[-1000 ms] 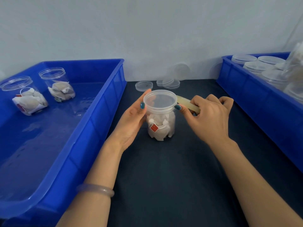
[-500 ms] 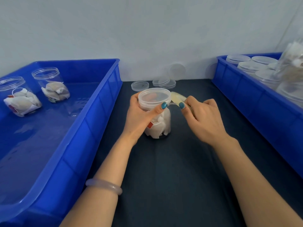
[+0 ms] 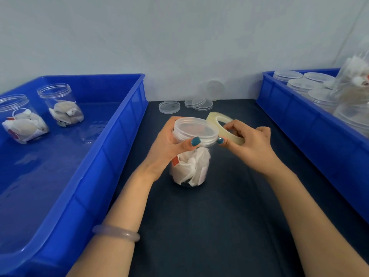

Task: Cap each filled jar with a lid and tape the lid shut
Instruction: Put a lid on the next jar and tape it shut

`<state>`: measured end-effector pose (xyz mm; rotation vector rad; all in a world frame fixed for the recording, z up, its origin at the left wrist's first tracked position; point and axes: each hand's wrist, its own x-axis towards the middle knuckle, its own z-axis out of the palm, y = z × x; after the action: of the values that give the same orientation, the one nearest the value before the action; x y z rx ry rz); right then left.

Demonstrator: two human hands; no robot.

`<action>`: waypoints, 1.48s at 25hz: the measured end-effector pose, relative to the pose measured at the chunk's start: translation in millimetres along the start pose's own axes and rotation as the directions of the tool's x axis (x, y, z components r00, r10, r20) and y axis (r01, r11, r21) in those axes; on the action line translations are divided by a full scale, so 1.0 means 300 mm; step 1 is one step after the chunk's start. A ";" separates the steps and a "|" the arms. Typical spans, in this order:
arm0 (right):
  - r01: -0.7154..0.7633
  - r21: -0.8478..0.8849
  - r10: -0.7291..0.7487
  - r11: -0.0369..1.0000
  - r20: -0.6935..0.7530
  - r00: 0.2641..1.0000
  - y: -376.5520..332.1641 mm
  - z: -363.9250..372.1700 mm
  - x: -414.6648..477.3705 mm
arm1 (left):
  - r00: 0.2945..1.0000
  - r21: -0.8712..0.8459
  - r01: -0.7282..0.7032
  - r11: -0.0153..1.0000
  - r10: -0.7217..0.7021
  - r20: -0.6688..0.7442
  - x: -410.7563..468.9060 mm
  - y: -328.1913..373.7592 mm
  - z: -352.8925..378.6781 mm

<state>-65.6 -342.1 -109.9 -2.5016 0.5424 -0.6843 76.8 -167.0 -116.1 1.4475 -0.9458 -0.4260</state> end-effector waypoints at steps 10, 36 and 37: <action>0.032 -0.147 -0.047 0.989 -0.099 0.994 -0.013 -0.038 -0.024 | 0.993 -0.124 0.087 0.988 -0.076 0.095 0.000 -0.023 0.016; -0.007 -0.086 0.002 0.996 -0.059 0.998 -0.029 -0.034 -0.022 | 0.916 0.327 -0.161 0.931 0.265 -0.302 -0.037 0.010 0.054; -0.017 -0.102 0.009 0.995 -0.078 0.997 -0.029 -0.033 -0.022 | 0.918 0.369 -0.146 0.918 0.264 -0.295 -0.045 0.010 0.070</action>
<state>-74.2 -335.3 -99.9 -2.5725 0.6358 -0.7690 52.2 -170.0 -120.0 1.6441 -0.9065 0.1574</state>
